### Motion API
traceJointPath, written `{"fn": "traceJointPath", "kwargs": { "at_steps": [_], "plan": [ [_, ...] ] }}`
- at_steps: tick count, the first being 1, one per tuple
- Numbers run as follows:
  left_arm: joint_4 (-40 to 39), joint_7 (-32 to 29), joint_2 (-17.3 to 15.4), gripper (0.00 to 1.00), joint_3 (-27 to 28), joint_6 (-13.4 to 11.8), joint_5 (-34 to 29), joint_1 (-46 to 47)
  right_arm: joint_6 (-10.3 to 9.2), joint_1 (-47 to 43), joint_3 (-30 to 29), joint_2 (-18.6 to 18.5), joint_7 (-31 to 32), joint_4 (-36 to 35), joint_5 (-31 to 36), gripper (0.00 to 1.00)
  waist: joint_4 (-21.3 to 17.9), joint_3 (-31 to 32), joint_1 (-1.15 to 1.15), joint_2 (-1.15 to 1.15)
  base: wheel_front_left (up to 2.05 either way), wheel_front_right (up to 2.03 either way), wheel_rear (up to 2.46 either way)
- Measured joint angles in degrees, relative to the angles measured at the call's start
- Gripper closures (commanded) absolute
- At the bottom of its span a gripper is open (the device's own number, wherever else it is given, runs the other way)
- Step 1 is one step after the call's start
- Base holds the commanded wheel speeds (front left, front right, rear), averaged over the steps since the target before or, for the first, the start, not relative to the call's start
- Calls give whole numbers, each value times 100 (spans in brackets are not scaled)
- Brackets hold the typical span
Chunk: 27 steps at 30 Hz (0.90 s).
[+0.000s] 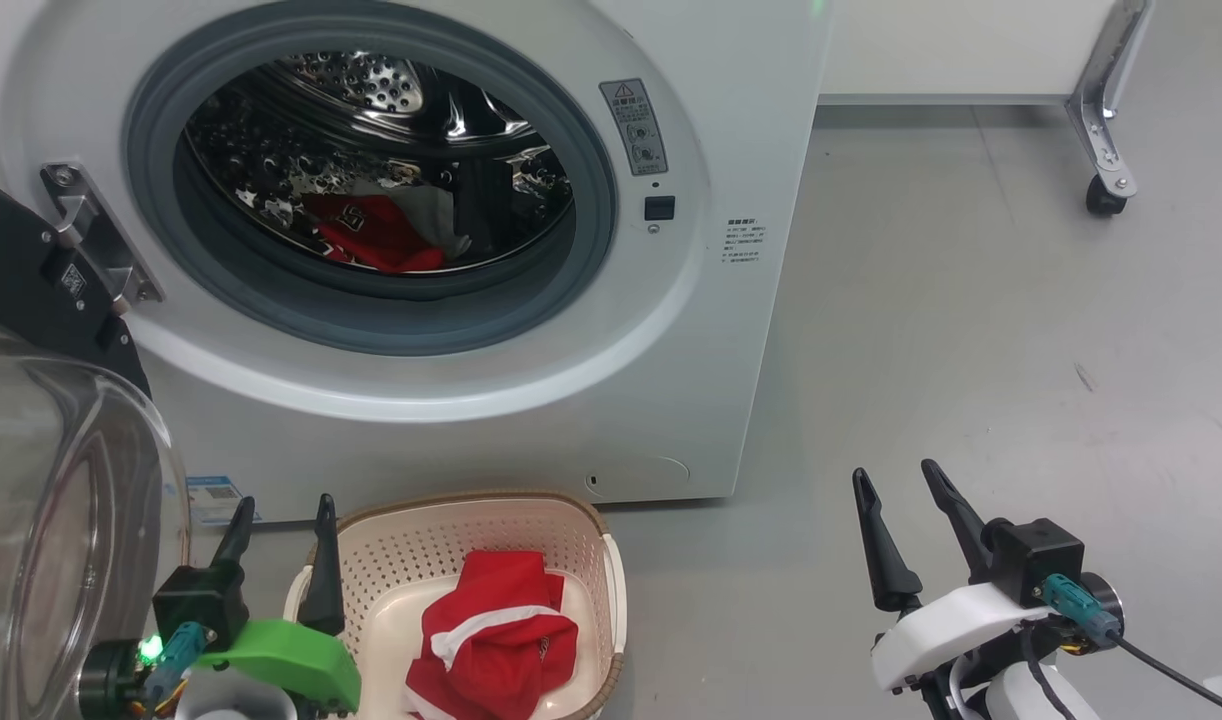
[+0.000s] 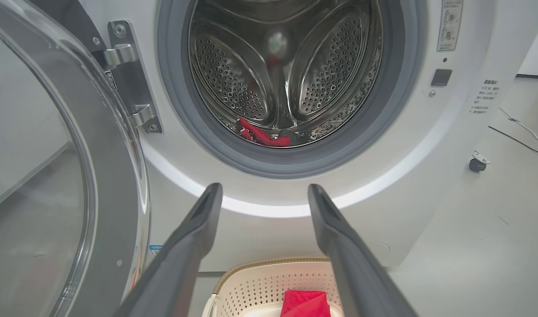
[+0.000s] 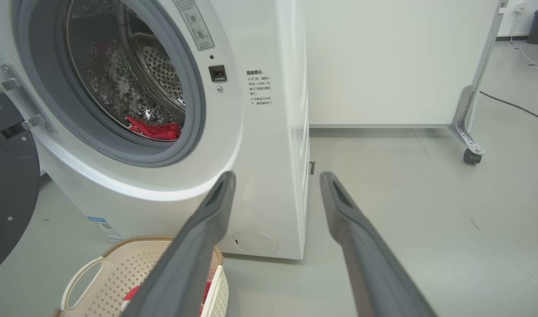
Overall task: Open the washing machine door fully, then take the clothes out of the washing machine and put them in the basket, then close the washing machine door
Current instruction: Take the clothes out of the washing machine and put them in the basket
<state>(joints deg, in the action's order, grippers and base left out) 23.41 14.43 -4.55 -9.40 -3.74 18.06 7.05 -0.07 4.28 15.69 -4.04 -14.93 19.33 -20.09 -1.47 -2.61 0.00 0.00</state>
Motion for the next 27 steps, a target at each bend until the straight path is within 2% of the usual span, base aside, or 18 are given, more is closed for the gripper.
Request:
{"fn": "traceJointPath", "kwargs": {
  "at_steps": [27],
  "plan": [
    [-1038, -265, -7, 0, -34, -160, -102, -790, 53, -133, -94, 27, 0, -96, 115, 0, 9, 137, 0, 0, 0, 0, 0]
  ]
}}
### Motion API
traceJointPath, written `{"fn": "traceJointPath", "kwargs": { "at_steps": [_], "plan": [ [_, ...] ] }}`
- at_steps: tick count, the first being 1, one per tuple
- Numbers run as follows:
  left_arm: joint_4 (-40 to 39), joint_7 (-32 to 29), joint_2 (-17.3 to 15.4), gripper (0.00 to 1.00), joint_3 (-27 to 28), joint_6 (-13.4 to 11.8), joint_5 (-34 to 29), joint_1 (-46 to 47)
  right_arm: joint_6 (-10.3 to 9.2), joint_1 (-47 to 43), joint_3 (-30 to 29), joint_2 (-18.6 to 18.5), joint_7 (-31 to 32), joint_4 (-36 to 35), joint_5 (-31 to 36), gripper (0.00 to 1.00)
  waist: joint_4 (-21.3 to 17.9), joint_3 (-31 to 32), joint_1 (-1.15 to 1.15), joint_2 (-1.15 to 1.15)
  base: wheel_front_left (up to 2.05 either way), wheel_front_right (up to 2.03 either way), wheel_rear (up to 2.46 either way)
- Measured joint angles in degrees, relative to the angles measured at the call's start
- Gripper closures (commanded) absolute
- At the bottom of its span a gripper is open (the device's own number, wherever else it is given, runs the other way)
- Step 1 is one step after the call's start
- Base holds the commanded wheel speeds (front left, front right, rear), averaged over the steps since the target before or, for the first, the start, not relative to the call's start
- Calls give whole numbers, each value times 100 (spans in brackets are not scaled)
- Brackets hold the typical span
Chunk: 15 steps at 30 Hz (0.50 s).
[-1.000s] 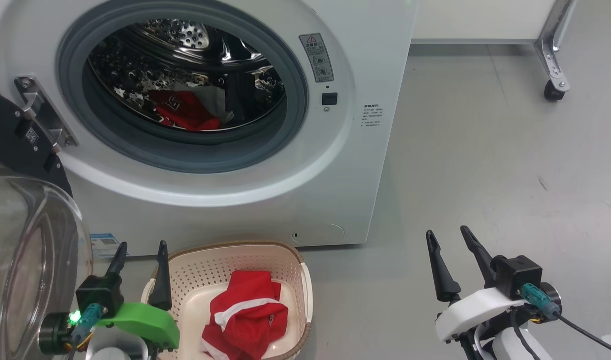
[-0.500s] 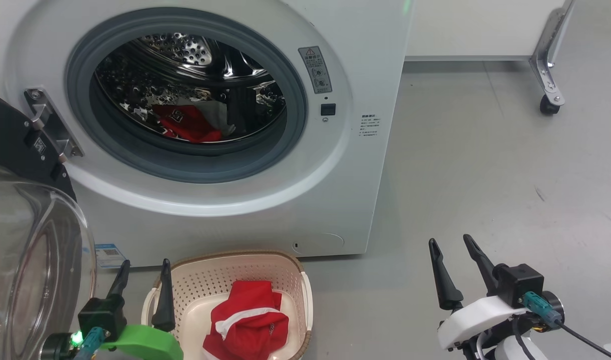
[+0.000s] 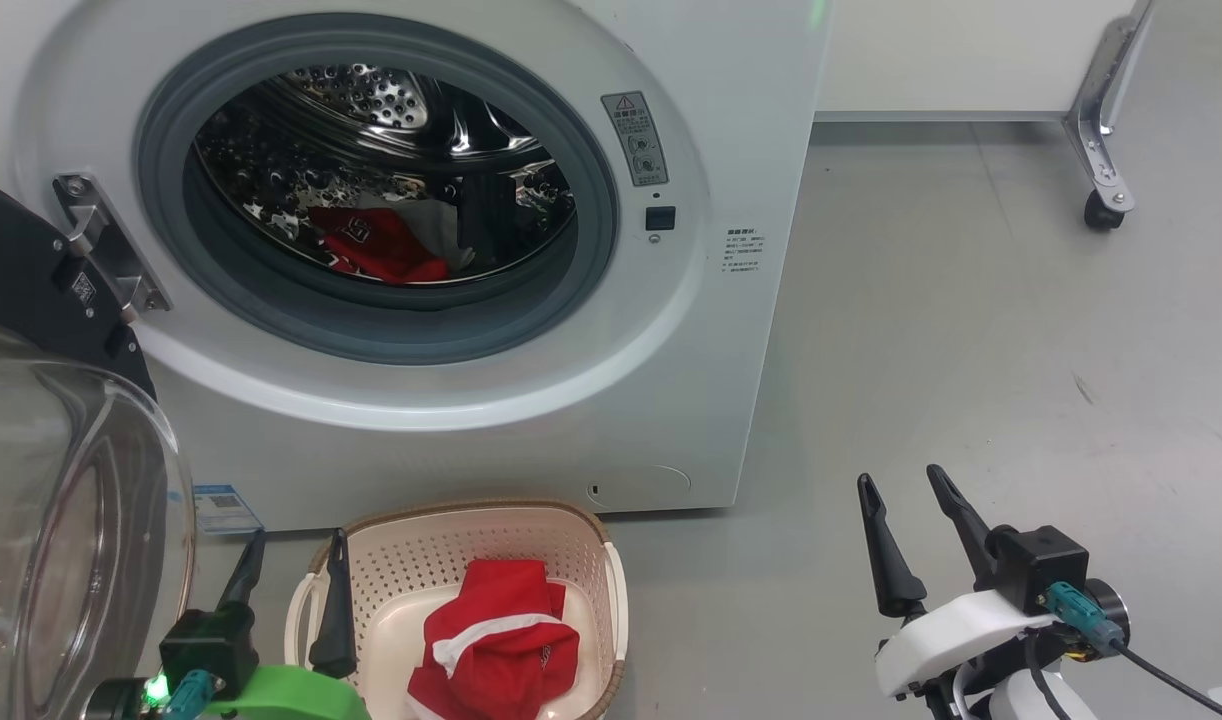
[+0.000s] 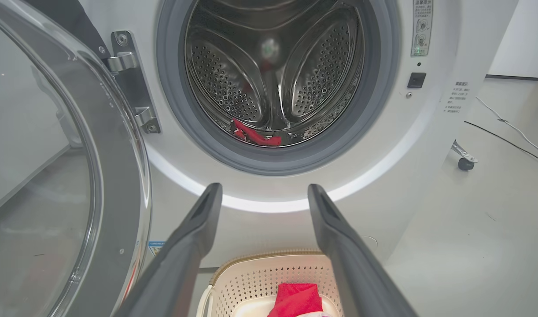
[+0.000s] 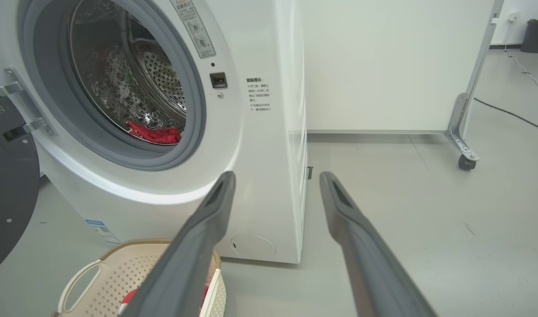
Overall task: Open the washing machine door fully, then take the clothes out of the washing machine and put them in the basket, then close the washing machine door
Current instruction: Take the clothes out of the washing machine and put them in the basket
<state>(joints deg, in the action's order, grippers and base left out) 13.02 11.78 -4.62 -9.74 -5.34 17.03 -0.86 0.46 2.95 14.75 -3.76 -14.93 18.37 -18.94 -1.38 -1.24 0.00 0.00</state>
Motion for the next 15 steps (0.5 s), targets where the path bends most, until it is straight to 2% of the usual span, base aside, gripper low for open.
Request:
{"fn": "traceJointPath", "kwargs": {
  "at_steps": [15],
  "plan": [
    [-482, -215, -20, 0, -30, -35, -78, -90, 8, 1, -29, 11, 0, -138, 94, 0, 11, -175, 0, 0, 0, 0, 0]
  ]
}}
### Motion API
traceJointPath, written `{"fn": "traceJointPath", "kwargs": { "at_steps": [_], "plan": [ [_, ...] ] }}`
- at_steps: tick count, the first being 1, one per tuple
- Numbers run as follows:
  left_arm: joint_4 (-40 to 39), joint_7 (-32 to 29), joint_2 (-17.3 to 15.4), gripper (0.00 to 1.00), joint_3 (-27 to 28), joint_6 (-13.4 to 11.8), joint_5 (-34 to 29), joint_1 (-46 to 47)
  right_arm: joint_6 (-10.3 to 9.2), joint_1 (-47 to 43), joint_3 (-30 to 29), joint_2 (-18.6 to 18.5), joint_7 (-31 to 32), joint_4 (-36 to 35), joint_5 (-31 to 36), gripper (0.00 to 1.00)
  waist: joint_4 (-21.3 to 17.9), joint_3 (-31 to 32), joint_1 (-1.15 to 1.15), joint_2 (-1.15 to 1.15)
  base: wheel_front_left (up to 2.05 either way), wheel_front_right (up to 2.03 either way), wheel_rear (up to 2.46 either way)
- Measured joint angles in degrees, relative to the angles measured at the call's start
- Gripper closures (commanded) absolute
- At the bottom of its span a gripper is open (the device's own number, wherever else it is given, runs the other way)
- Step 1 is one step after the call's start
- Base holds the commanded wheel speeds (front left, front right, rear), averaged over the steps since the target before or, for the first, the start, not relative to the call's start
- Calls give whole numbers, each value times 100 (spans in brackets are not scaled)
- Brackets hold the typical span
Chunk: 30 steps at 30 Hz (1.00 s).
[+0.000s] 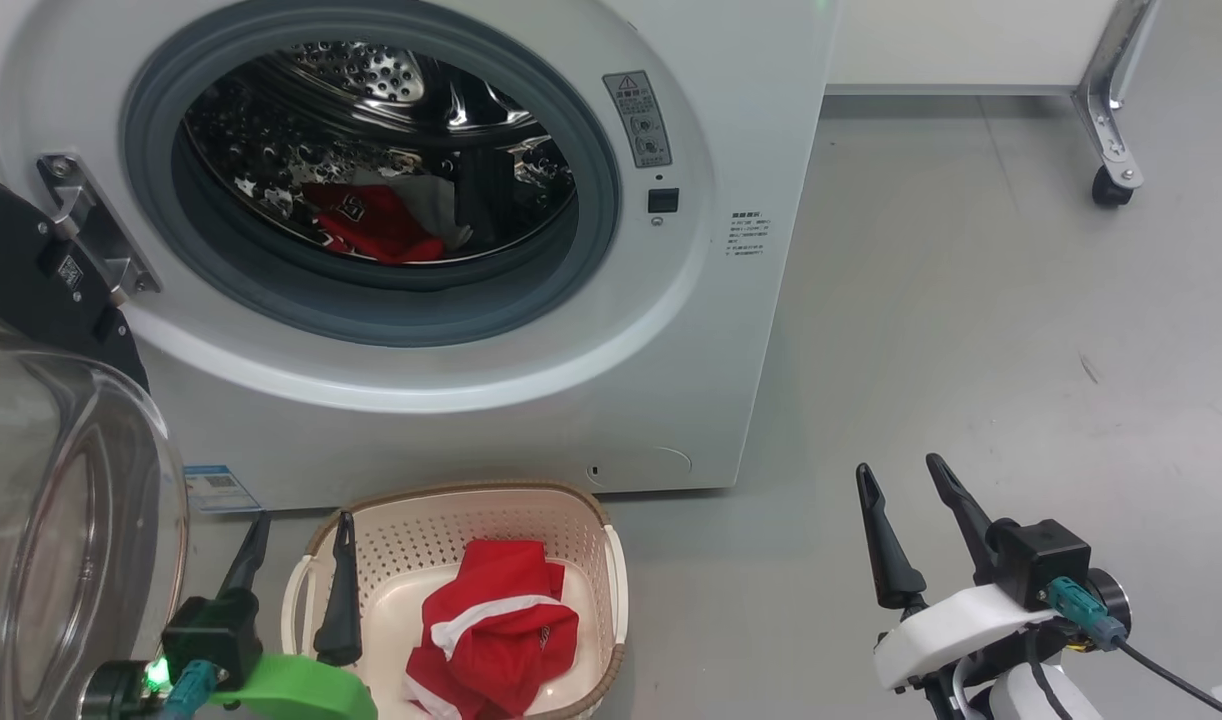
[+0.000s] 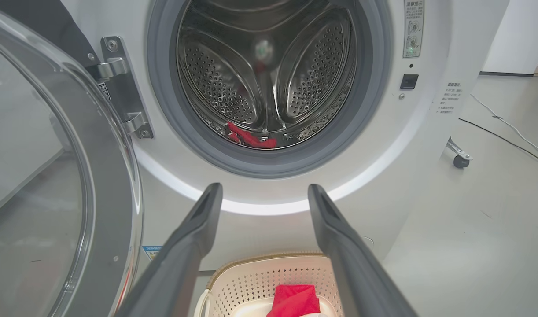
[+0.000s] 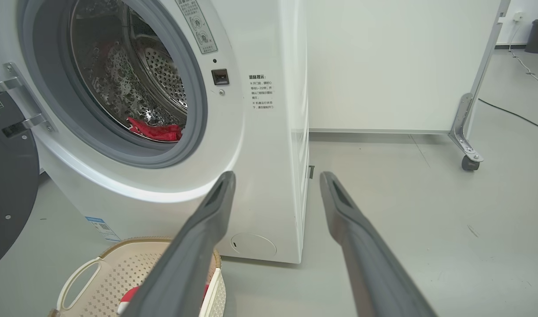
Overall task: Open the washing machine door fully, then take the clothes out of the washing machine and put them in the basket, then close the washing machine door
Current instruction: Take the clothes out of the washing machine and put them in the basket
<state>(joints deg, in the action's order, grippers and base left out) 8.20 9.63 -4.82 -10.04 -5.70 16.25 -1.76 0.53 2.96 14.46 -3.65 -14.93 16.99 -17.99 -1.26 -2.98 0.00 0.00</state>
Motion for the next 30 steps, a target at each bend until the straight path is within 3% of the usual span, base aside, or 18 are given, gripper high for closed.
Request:
{"fn": "traceJointPath", "kwargs": {
  "at_steps": [15, 30],
  "plan": [
    [-118, -334, -3, 0, -113, 4, -19, 966, 42, 438, 56, 7, 0, -314, 102, 0, -68, -832, 0, 0, 0, 0, 0],
    [664, -1277, -37, 0, -44, 256, 205, 2692, 125, 1210, 215, 18, 0, -590, 104, 0, -379, -1992, 0, 0, 0, 0, 0]
  ]
}}
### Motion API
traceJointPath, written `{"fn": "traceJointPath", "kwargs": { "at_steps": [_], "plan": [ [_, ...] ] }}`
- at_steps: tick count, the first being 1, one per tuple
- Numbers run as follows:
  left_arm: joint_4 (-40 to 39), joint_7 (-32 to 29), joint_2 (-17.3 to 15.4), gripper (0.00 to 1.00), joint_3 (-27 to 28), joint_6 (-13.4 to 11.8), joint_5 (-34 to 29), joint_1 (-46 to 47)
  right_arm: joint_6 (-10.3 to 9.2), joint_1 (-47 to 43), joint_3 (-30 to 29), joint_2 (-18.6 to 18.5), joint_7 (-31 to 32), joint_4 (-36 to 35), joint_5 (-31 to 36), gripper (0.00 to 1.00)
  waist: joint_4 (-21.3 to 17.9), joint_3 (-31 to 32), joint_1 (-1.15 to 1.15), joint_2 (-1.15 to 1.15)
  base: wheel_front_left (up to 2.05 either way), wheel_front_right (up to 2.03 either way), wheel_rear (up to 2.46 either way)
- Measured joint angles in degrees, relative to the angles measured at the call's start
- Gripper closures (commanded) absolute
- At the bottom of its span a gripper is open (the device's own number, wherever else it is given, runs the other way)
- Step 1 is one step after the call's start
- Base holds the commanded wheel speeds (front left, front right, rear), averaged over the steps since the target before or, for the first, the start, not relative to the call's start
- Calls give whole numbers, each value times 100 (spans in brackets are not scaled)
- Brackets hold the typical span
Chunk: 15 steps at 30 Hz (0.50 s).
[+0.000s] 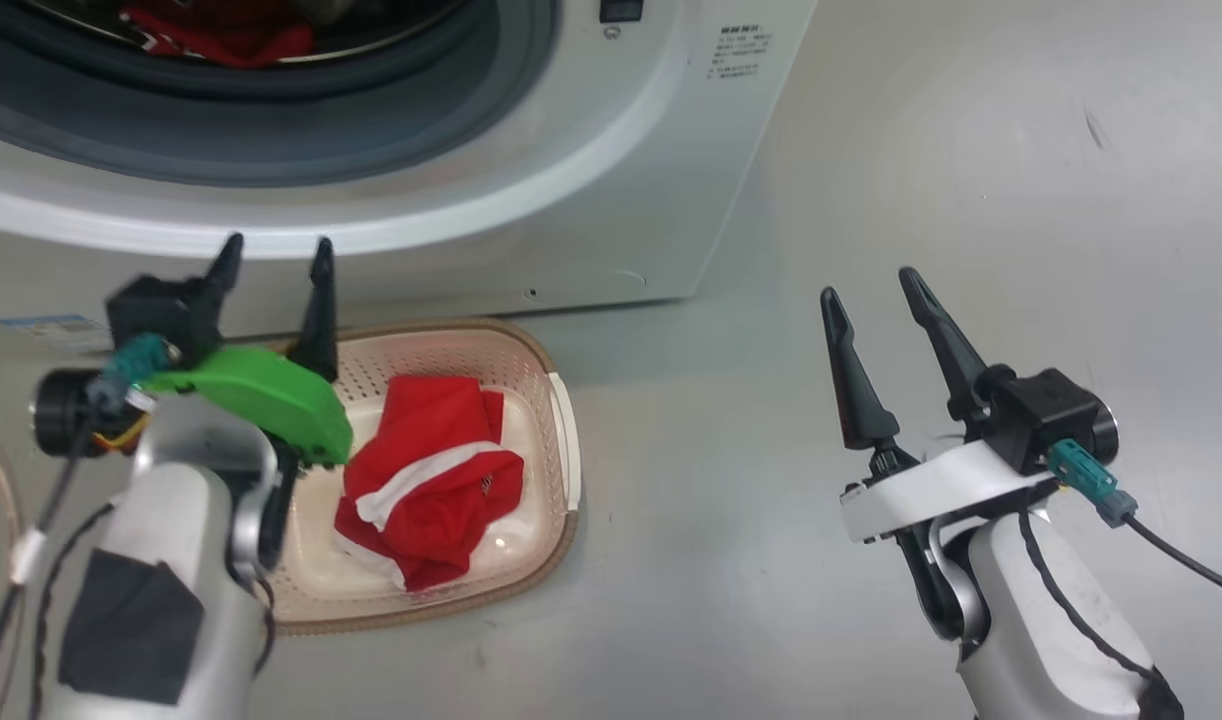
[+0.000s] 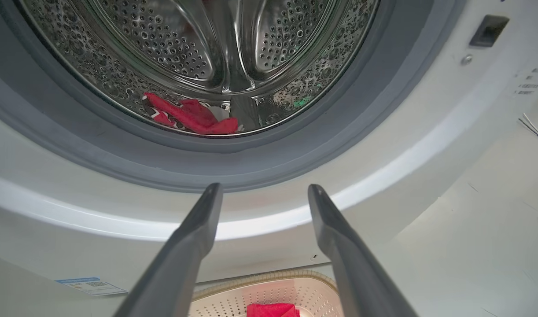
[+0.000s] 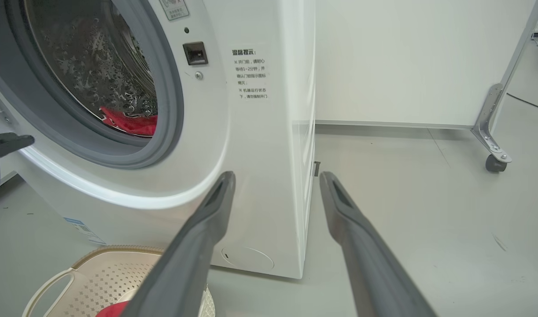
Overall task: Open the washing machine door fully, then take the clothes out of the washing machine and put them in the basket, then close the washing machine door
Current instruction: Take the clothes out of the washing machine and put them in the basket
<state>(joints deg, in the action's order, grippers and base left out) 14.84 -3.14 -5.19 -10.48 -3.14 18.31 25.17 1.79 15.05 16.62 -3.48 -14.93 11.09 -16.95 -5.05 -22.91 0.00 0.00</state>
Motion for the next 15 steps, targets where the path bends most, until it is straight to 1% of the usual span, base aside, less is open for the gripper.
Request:
{"fn": "traceJointPath", "kwargs": {
  "at_steps": [4, 10, 15],
  "plan": [
    [287, -286, -210, 0, 187, 51, 112, 428, 59, 235, 105, 19, 0, -21, -3, 0, -143, -306, 0, 0, 0, 0, 0],
    [737, -836, -590, 0, 359, 143, 174, 921, 66, 413, 180, 27, 0, -10, -82, 0, -461, -651, 0, 0, 0, 0, 0],
    [934, -1241, -914, 0, 458, 202, 174, 1427, 64, 529, 326, 27, 0, -43, -423, 0, -737, -883, 0, 0, 0, 0, 0]
  ]
}}
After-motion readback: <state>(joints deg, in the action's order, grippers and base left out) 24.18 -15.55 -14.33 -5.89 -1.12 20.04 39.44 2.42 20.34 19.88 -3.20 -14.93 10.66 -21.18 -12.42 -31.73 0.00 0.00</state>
